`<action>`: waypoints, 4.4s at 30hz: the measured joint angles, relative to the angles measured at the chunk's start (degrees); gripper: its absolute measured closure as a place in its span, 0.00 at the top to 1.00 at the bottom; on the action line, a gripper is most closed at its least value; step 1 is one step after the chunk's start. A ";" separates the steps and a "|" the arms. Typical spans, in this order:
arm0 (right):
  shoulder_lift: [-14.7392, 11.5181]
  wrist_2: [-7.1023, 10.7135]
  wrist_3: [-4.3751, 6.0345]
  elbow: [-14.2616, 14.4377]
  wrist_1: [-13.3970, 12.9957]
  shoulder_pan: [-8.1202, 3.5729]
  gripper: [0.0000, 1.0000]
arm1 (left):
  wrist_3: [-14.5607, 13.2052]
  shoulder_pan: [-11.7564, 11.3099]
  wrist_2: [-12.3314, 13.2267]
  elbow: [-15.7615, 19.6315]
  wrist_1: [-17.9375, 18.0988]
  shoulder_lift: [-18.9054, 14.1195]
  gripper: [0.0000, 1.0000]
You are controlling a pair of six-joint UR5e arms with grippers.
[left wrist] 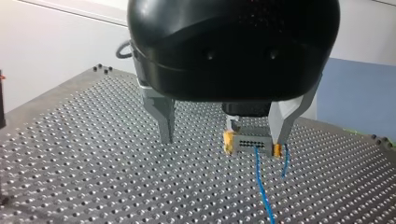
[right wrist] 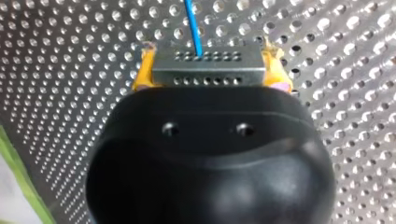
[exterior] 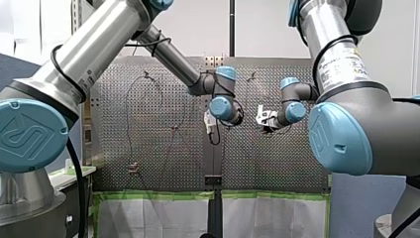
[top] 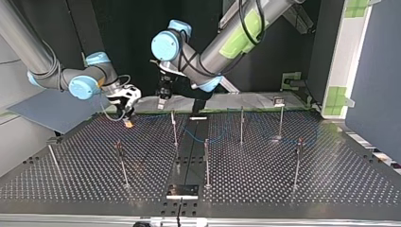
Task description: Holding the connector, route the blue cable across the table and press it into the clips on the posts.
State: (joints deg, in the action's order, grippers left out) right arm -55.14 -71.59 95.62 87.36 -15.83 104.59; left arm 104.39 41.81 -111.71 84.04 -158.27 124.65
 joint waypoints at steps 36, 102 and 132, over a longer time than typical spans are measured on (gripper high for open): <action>-0.13 0.95 0.10 0.00 -0.03 -0.91 0.00 | 2.64 3.90 -13.56 -17.54 -1.84 13.64 1.00; -2.90 1.48 0.23 -0.09 0.22 -0.79 0.00 | 0.21 3.17 -18.68 -31.00 -9.17 22.33 0.00; -10.99 6.33 5.29 -0.19 1.79 -0.70 0.00 | 1.33 3.10 -22.57 -31.68 -13.09 15.89 0.00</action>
State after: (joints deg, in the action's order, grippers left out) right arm -66.13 -65.26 100.90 87.16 -14.04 103.89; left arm 105.72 44.91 -134.28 52.35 -171.36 140.54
